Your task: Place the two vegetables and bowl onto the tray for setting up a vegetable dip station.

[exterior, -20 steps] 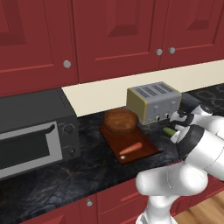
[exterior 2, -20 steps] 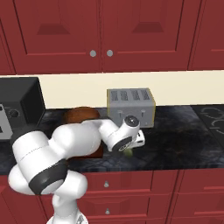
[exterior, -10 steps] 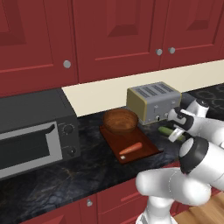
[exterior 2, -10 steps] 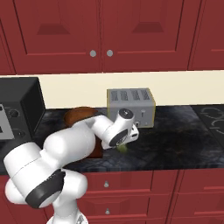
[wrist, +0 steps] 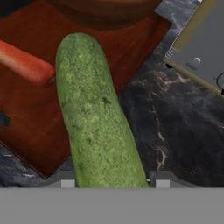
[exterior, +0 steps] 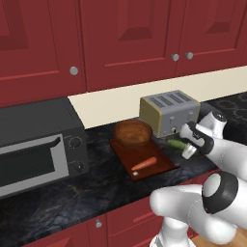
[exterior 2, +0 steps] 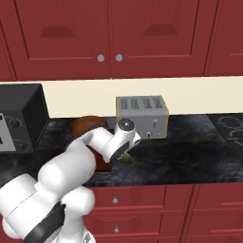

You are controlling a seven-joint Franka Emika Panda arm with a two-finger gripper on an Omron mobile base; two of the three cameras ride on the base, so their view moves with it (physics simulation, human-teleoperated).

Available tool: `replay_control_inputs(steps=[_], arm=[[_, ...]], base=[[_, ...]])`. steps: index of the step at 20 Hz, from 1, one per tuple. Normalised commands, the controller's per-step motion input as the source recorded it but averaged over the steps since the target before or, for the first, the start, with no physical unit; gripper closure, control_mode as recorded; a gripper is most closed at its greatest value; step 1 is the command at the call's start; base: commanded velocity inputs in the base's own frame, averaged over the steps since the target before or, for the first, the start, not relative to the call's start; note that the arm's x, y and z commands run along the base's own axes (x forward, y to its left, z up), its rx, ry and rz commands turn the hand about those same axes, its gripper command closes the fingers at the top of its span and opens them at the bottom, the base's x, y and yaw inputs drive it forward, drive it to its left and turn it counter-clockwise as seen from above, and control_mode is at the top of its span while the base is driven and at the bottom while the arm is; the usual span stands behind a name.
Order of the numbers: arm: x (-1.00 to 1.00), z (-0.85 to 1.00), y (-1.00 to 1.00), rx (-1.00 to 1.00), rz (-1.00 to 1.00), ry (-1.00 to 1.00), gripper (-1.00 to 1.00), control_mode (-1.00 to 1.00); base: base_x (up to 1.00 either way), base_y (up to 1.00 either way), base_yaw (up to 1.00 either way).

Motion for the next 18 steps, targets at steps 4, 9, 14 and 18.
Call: replay_control_inputs(steps=[4, 9, 14, 18], arm=[[0.0, 0.04, 0.37, -0.06, 0.18, -0.15, 1.0, -1.0], [0.01, 0.03, 0.35, -0.05, 0.16, -0.01, 1.0, -1.0], [0.0, 0.03, 0.29, -0.02, 0.16, 0.06, 1.0, -1.0], [0.0, 0.03, 0.24, 0.0, 0.22, 0.09, 1.0, -1.0]], base=[[0.0, 0.0, 0.0], [0.0, 0.0, 0.0], [0.0, 0.0, 0.0], [0.0, 0.0, 0.0]])
